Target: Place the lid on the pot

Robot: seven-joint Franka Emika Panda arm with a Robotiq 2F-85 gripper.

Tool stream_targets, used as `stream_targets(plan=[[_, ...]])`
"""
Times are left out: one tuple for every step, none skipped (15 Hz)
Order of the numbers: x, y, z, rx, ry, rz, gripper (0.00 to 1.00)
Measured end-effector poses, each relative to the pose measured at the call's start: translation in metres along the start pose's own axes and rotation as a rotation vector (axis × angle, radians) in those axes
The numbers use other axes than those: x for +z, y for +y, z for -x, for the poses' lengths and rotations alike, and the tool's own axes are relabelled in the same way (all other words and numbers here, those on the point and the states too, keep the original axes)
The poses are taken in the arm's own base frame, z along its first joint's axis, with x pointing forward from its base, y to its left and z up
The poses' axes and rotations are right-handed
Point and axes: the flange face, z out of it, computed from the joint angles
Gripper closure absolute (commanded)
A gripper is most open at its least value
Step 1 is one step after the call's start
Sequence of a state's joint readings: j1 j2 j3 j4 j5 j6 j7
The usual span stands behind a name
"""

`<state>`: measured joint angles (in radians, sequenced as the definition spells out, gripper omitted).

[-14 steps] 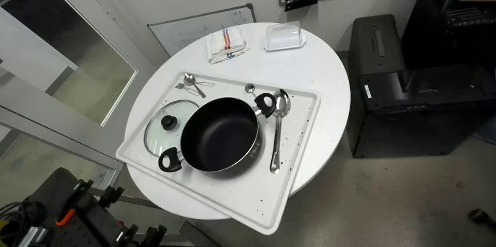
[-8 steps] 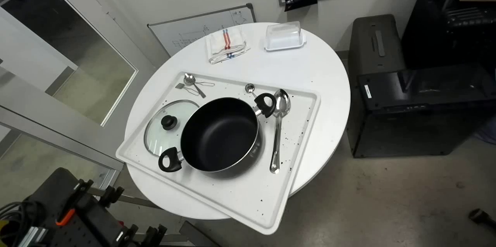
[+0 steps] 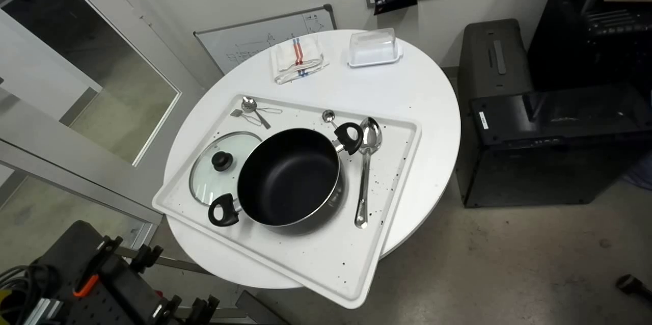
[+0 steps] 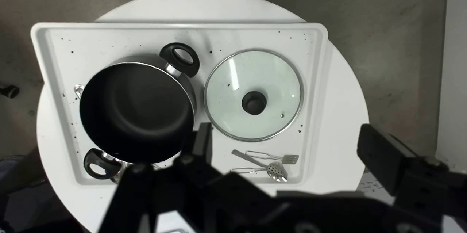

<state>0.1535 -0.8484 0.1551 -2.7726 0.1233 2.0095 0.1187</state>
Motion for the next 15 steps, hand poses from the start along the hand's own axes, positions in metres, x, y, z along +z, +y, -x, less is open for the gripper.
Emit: stream_targets(plan=[[0.002,0.001,-0.003,0.003,-0.002,0.0,0.0],[0.006,0.001,-0.007,0.007,-0.003,-0.001,0.0],[0.011,0.002,-0.013,0.012,-0.001,-0.001,0.0],[0.017,0.002,-0.02,0.021,0.005,0.0,0.0],[0.024,0.002,-0.027,0.031,0.01,0.001,0.0],[0.031,0.002,-0.035,0.041,0.018,0.004,0.0],[0.038,0.001,-0.043,0.054,0.029,0.007,0.0],[0.047,0.0,-0.051,0.064,0.034,0.012,0.0],[0.055,-0.001,-0.059,0.074,0.036,0.016,0.0],[0.064,-0.003,-0.067,0.082,0.037,0.023,0.0],[0.073,-0.005,-0.075,0.088,0.034,0.032,0.0],[0.082,-0.006,-0.083,0.093,0.029,0.042,0.0],[0.091,-0.008,-0.092,0.096,0.023,0.051,0.0],[0.101,-0.009,-0.1,0.098,0.015,0.06,0.0],[0.111,-0.01,-0.108,0.099,0.003,0.068,0.0]])
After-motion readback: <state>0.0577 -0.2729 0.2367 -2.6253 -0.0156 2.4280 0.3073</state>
